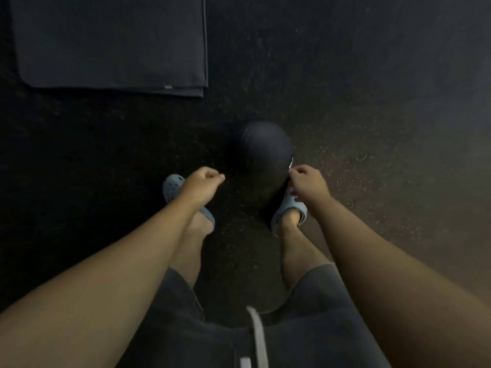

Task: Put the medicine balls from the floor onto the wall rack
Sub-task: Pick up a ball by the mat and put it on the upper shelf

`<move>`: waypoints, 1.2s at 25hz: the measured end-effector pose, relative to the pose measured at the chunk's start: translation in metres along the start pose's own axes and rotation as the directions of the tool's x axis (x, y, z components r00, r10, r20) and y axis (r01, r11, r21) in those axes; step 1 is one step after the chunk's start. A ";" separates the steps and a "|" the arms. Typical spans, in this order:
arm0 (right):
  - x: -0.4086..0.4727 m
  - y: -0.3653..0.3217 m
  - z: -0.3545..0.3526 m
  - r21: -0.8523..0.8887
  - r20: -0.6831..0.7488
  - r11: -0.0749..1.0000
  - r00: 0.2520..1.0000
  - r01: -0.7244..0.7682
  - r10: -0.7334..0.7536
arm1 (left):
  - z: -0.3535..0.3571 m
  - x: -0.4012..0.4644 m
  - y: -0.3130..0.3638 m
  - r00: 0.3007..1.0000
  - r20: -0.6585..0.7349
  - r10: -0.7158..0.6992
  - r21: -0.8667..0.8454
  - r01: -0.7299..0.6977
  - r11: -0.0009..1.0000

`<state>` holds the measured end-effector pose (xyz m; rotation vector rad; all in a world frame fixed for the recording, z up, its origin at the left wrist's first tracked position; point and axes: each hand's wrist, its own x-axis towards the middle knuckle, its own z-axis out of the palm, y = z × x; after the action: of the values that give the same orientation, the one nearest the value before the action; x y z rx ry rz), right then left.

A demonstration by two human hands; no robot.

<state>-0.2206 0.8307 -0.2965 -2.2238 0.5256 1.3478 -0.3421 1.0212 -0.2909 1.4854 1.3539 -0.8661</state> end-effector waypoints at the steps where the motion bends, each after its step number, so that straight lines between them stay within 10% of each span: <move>1: 0.025 0.004 0.003 0.004 -0.015 1.000 1.000 -0.012 0.012 | 0.014 0.023 0.003 1.000 -0.001 -0.017 -0.058 0.017 0.998; 14: 0.211 0.011 0.052 0.484 0.341 0.778 0.905 -0.401 0.254 | 0.090 0.191 0.023 0.929 0.311 -0.198 -0.736 0.368 0.568; 23: 0.030 -0.125 -0.015 0.500 0.172 0.859 0.985 -0.113 0.029 | -0.039 0.032 0.072 0.974 0.219 -0.050 -0.878 0.219 0.425; 30: -0.219 -0.331 -0.063 0.494 0.136 0.809 0.891 0.318 -0.433 | -0.250 -0.195 0.139 0.954 -0.176 0.243 -0.964 -0.218 0.155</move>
<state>-0.0894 1.0781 -0.0080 -1.6345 0.2525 1.1177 -0.2536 1.1930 -0.0037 0.5343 1.1715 0.3095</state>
